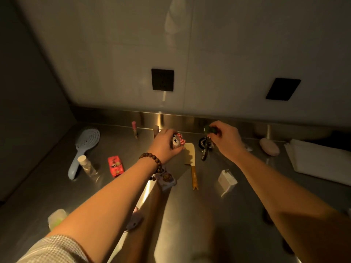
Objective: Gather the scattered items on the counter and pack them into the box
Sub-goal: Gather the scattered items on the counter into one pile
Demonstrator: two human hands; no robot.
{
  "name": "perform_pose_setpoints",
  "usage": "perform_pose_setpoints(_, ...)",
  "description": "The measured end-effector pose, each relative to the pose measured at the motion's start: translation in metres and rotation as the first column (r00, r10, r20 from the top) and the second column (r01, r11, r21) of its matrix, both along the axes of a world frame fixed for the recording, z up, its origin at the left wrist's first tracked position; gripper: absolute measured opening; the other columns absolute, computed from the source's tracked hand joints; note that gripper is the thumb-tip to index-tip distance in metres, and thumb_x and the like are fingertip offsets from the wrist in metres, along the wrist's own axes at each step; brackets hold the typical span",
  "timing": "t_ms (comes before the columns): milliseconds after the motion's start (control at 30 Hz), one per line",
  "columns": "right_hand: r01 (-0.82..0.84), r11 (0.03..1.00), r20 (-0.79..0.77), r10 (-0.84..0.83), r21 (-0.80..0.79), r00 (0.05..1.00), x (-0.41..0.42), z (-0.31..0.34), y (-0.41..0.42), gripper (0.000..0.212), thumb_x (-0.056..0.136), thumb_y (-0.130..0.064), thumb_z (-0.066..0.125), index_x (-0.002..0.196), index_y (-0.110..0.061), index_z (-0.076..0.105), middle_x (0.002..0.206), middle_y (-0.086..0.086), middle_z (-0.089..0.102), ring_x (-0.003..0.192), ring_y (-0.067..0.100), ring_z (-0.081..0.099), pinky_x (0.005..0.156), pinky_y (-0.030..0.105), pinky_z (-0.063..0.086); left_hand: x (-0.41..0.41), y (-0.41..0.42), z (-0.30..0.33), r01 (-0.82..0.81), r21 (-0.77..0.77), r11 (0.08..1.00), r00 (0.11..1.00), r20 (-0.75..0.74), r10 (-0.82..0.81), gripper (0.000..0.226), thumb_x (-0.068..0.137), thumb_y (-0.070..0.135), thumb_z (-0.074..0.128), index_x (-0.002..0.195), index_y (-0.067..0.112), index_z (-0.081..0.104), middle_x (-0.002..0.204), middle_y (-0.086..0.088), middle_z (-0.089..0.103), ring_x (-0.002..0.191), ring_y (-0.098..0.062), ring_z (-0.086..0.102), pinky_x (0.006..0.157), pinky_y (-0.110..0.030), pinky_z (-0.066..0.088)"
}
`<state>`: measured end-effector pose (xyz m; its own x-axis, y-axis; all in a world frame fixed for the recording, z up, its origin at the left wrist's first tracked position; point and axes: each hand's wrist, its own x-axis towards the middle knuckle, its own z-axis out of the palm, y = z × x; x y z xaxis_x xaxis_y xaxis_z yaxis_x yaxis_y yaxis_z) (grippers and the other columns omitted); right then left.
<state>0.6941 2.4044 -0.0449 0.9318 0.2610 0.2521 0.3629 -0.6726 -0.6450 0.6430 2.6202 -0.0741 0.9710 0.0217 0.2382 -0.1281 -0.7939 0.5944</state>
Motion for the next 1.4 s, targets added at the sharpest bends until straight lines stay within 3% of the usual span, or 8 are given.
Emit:
perform_pose_setpoints(300, -0.017, 1.0, -0.071, 0.018, 0.01, 0.997, 0.1, -0.054, 0.031, 0.028, 0.087, -0.006, 0.061, 0.115, -0.012, 0.062, 0.114, 0.007, 0.061, 0.102, 0.019, 0.057, 0.086, 0.024, 0.041, 0.08, 0.003, -0.046, -0.026, 0.009, 1.0, 0.99, -0.141, 0.027, 0.061, 0.077, 0.036, 0.071, 0.129, 0.015, 0.046, 0.129, -0.004, 0.046, 0.119, -0.02, 0.043, 0.101, -0.033, 0.037)
perform_pose_setpoints(500, -0.063, 0.998, -0.161, 0.06, -0.014, 0.985, 0.124, -0.103, 0.032, 0.031, 0.087, -0.002, 0.057, 0.114, -0.017, 0.06, 0.114, -0.006, 0.053, 0.098, 0.005, 0.052, 0.074, 0.005, 0.036, 0.111, -0.006, -0.091, -0.032, 0.027, 0.999, 0.982, -0.185, 0.036, 0.065, 0.075, 0.04, 0.072, 0.129, 0.017, 0.046, 0.129, -0.003, 0.047, 0.117, -0.019, 0.044, 0.092, -0.023, 0.031)
perform_pose_setpoints(600, -0.118, 0.983, -0.115, 0.103, -0.137, 0.988, 0.132, -0.119, 0.032, 0.031, 0.087, -0.006, 0.058, 0.116, -0.016, 0.061, 0.122, -0.002, 0.054, 0.111, 0.011, 0.05, 0.093, 0.016, 0.036, 0.12, -0.009, -0.107, -0.044, 0.023, 0.999, 0.98, -0.191, 0.047, 0.065, 0.075, 0.042, 0.072, 0.129, 0.017, 0.046, 0.127, -0.003, 0.05, 0.115, -0.02, 0.047, 0.094, -0.027, 0.037)
perform_pose_setpoints(733, -0.163, 0.949, -0.061, 0.153, -0.27, 0.986, 0.139, -0.13, 0.033, 0.036, 0.089, -0.01, 0.057, 0.124, -0.016, 0.058, 0.131, 0.001, 0.053, 0.124, 0.017, 0.042, 0.103, 0.029, 0.034, 0.124, -0.011, -0.12, -0.072, 0.031, 0.997, 0.977, -0.2, 0.077, 0.074, 0.075, 0.047, 0.071, 0.135, 0.017, 0.04, 0.132, -0.005, 0.05, 0.119, -0.023, 0.048, 0.1, -0.034, 0.039)
perform_pose_setpoints(867, -0.21, 0.938, -0.128, 0.18, -0.276, 0.975, 0.136, -0.134, 0.03, 0.046, 0.09, -0.015, 0.058, 0.135, -0.019, 0.049, 0.144, 0.0, 0.045, 0.135, 0.019, 0.033, 0.113, 0.035, 0.027, 0.12, -0.007, -0.121, -0.058, 0.069, 0.996, 0.969, -0.237, 0.073, 0.098, 0.073, 0.062, 0.064, 0.147, 0.017, 0.017, 0.153, -0.007, 0.024, 0.14, -0.023, 0.021, 0.113, -0.038, 0.02)
perform_pose_setpoints(1033, -0.239, 0.926, -0.174, 0.194, -0.293, 0.965, 0.12, -0.129, 0.01, 0.077, 0.085, -0.038, 0.065, 0.148, -0.034, 0.02, 0.159, -0.002, 0.01, 0.146, 0.021, 0.008, 0.116, 0.044, 0.017, 0.102, -0.011, -0.105, -0.054, 0.119, 0.991, 0.98, -0.184, 0.076, 0.103, 0.073, 0.069, 0.054, 0.149, 0.022, 0.002, 0.158, -0.002, 0.003, 0.144, -0.018, 0.001, 0.112, -0.032, 0.003)
perform_pose_setpoints(1233, -0.242, 0.901, -0.191, 0.183, -0.361, 0.964, 0.093, -0.128, -0.028, 0.078, 0.086, -0.057, 0.051, 0.149, -0.037, 0.01, 0.159, -0.004, -0.009, 0.146, 0.021, -0.004, 0.117, 0.048, 0.01, 0.052, -0.029, -0.096, 0.155, 0.171, 0.973, 0.977, -0.173, -0.126, 0.097, 0.078, 0.064, 0.054, 0.148, 0.028, -0.003, 0.157, 0.003, 0.004, 0.141, -0.022, 0.015, 0.113, -0.036, 0.018)
perform_pose_setpoints(1400, -0.275, 0.884, -0.281, 0.173, -0.379, 0.944, 0.066, -0.125, -0.046, 0.082, 0.082, -0.067, 0.047, 0.149, -0.031, 0.017, 0.158, -0.005, -0.008, 0.146, 0.02, -0.003, 0.113, 0.037, 0.001, 0.026, -0.032, -0.106, 0.416, 0.325, 0.849, 0.889, -0.342, -0.304, 0.12, 0.067, 0.079, 0.053, 0.148, 0.016, -0.01, 0.157, -0.008, -0.006, 0.143, -0.022, 0.001, 0.111, -0.029, -0.001)
